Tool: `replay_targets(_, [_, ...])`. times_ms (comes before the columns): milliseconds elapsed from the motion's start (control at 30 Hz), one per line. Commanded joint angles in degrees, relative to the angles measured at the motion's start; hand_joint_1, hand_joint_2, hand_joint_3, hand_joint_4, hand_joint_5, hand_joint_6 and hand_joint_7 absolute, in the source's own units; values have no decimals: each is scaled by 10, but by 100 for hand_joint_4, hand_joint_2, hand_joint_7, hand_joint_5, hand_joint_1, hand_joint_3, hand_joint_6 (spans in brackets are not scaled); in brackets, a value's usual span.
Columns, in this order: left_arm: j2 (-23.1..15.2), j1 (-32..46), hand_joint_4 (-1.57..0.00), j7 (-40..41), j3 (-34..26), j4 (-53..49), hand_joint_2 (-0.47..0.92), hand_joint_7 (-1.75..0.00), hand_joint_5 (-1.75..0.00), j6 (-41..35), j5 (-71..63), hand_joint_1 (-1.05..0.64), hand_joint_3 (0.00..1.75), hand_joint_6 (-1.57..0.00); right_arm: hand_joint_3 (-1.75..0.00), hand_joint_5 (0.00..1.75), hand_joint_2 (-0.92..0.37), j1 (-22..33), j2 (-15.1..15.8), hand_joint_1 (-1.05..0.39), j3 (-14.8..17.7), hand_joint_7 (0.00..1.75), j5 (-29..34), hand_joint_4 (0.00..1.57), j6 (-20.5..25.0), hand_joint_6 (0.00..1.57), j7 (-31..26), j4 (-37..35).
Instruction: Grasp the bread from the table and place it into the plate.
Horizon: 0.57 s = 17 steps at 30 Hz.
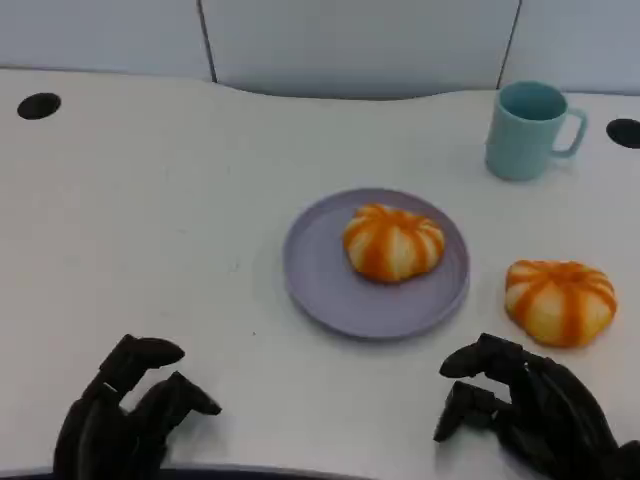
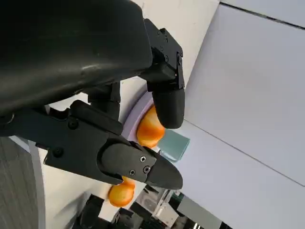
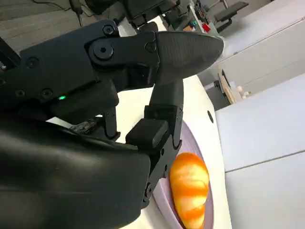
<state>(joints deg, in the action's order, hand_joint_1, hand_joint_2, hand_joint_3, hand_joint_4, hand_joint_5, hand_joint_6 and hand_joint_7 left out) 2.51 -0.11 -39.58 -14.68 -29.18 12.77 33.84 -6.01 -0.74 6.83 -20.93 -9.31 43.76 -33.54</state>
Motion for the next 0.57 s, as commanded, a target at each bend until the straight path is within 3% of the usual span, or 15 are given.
replay_targets(33, [-2, -8, -45, -10, -10, -4, 90, -138, -175, -1, 3, -70, 0, -35, -40, 133, -92, -4, 7, -47, 11, 90, -9, 75, -5, 75, 2, -9])
replay_targets(367, [-1, -10, -45, -4, -11, -3, 91, -140, -175, 3, -9, -73, 0, -36, -41, 134, -92, -13, 14, -50, 8, 91, 2, 74, -22, 75, -2, -32])
replay_targets(567, [0, -17, -44, -15, -16, -16, 92, -139, -175, 8, -5, -70, 1, -35, -38, 134, -92, -9, 12, -51, 3, 93, 2, 74, -10, 75, -14, -15])
